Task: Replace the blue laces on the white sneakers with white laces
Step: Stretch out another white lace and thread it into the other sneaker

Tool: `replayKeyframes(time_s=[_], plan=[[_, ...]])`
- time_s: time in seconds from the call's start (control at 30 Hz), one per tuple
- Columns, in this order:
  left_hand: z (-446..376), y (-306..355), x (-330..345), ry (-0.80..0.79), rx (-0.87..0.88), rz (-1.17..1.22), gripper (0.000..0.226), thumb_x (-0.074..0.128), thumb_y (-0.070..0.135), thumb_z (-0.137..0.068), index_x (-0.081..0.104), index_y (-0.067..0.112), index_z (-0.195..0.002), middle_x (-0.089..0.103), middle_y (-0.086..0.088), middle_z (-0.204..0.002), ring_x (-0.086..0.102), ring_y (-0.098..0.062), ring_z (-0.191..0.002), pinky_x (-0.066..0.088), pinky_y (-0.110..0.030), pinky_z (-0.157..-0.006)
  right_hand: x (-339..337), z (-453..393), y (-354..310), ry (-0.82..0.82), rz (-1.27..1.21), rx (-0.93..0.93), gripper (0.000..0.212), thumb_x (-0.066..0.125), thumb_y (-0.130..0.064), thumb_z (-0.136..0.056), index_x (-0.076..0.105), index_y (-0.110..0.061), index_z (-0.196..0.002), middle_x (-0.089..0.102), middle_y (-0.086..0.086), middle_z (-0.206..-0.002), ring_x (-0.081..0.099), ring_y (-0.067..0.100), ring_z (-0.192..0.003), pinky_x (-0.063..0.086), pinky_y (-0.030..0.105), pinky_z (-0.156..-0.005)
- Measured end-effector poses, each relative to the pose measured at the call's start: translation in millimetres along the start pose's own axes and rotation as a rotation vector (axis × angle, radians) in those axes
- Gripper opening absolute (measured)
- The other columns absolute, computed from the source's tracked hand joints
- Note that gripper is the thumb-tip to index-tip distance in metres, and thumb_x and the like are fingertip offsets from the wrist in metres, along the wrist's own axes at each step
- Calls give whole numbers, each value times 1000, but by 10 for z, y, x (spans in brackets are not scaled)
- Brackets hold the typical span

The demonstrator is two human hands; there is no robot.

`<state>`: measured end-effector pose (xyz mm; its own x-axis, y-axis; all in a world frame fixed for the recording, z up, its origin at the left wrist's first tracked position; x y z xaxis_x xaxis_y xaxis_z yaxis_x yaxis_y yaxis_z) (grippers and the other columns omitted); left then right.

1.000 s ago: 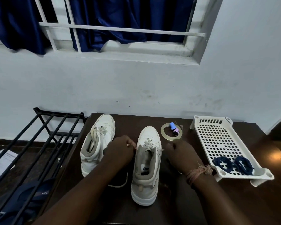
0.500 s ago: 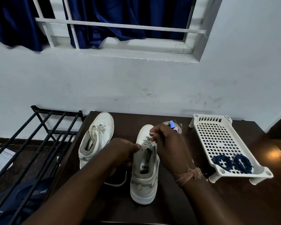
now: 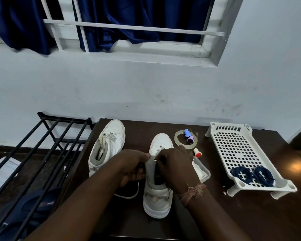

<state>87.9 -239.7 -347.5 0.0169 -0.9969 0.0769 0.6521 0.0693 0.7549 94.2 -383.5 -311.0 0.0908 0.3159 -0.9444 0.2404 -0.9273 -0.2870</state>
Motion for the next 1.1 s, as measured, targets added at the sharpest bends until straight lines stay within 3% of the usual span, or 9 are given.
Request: replayKeyframes(time_s=[0.17, 0.37, 0.47, 0.53, 0.67, 0.77, 0.87, 0.97, 1.1], plan=[[29, 50, 2, -46, 15, 4, 25, 59, 24, -101, 70, 6, -115, 70, -12, -103, 70, -26, -92, 59, -38, -85, -1, 10, -7, 54, -50, 11, 20, 53, -30, -92, 73, -30, -98, 70, -6, -90, 54, 20, -99, 30, 37, -86], [-37, -57, 18, -67, 41, -135, 19, 59, 9, -97, 74, 2, -106, 74, -22, -106, 69, -35, -95, 55, -46, -99, -40, -1, -4, 17, -154, 16, 14, 60, -26, -89, 69, -33, -98, 68, -8, -94, 56, 17, -101, 23, 31, -83], [-99, -21, 25, 24, 155, -296, 14, 65, 13, -90, 75, 7, -83, 72, -28, -90, 67, -36, -79, 55, -44, -82, -52, 26, 37, -14, -137, 117, 21, 61, -32, -85, 61, -34, -105, 60, -10, -108, 49, 19, -109, 34, 35, -90], [-125, 66, 33, 106, 208, -339, 20, 56, 11, -93, 64, 10, -75, 67, -13, -73, 66, -24, -63, 58, -33, -63, -29, 71, 137, -35, -159, 254, 34, 65, -38, -81, 54, -25, -110, 55, -3, -113, 50, 22, -109, 44, 38, -92], [11, 377, -94, 178, 326, 233, 28, 30, 7, -106, 49, 10, -85, 63, -8, -69, 64, -20, -61, 57, -28, -52, 60, 129, 299, -182, -383, 440, 44, 67, -34, -86, 45, -6, -112, 61, 1, -87, 61, 17, -79, 45, 22, -58], [97, 439, -229, 80, 258, 480, 29, 28, 6, -103, 40, 18, -80, 40, 4, -60, 36, -6, -38, 31, -17, -35, 104, 130, 310, -225, -437, 471, 40, 64, -30, -91, 44, -3, -113, 53, -4, -75, 53, 9, -65, 33, 16, -46], [55, 372, -294, 191, 221, -33, 17, 46, 18, -101, 55, 14, -87, 42, 2, -60, 32, -8, -41, 27, -17, -44, 146, 92, 301, -219, -460, 496, 39, 63, -27, -90, 43, -3, -113, 55, -2, -75, 58, 14, -67, 39, 21, -49], [106, 259, -180, 94, 141, -669, 32, 62, 42, -95, 68, 15, -79, 52, -1, -63, 42, -13, -46, 32, -20, -50, 146, 81, 314, -206, -464, 514, 37, 63, -26, -89, 42, -3, -110, 57, 0, -75, 56, 12, -62, 41, 23, -48], [41, 258, -144, -30, 162, -444, 38, 62, 46, -96, 69, 18, -71, 51, -4, -66, 43, -14, -51, 31, -23, -52, 121, 84, 322, -164, -458, 502, 41, 66, -29, -88, 42, -4, -109, 58, -1, -74, 58, 12, -63, 44, 24, -51]])
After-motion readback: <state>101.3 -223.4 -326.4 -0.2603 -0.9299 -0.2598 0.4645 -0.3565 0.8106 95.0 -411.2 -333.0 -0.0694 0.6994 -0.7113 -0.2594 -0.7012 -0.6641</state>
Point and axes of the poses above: each hand's wrist, its own z-axis away from the middle knuckle, its own x-axis out of the palm, y = z × x, the point moved 5 cm from there along -z, towards the middle knuckle
